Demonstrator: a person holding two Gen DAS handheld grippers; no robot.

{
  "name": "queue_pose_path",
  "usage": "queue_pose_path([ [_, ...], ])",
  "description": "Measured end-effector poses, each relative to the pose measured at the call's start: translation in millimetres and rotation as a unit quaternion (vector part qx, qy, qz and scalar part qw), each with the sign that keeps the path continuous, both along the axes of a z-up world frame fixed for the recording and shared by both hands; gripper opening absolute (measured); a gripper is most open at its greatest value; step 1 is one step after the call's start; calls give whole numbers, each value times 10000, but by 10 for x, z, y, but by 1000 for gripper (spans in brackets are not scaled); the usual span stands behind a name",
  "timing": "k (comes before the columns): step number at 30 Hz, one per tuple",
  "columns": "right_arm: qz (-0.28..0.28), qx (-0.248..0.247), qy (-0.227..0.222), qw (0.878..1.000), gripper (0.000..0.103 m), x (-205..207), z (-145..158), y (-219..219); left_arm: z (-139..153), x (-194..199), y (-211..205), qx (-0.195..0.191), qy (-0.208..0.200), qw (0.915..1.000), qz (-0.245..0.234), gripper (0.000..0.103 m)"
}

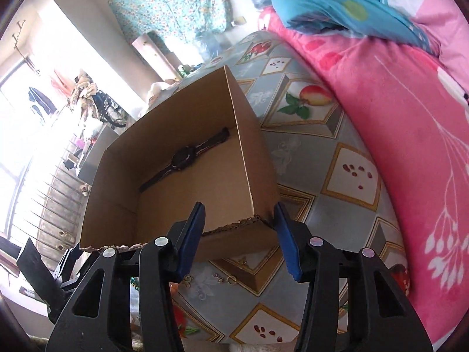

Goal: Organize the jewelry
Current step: 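Withdraw the right gripper from the box back toward the beaded bracelet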

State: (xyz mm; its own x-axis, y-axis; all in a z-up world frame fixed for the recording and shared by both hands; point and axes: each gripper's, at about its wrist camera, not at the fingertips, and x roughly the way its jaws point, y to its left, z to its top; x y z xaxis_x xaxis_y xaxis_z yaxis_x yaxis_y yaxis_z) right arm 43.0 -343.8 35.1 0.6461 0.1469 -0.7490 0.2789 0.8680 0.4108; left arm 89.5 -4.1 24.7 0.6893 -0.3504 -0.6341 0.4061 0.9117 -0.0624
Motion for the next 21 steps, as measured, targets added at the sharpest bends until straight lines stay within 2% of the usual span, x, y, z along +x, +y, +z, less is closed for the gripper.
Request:
queue_pose_path([
  [3, 46, 52, -71, 10000, 48, -1, -17, -6, 7, 31, -19, 1, 27, 9999, 164, 86],
  [6, 203, 396, -152, 9989, 47, 31, -82, 25, -23, 143, -3, 274, 46, 9981, 550, 84],
  [10, 251, 386, -260, 9986, 47, 41, -101, 66, 8, 231, 74, 49, 193, 9974, 690, 84],
  [13, 145, 287, -349, 9989, 49, -67, -62, 44, 91, 111, 92, -5, 49, 9980, 628, 84],
  [16, 93, -40, -435, 9990, 50, -271, 11, 88, 106, -38, 153, -43, 79, 9982, 598, 84],
  [18, 156, -350, -421, 9984, 54, -422, 12, 190, 61, -132, 198, 0, 199, 9979, 610, 84],
  [21, 400, -836, -214, 9955, 60, -613, -128, 451, -86, -251, 213, 189, 447, 9967, 647, 84],
])
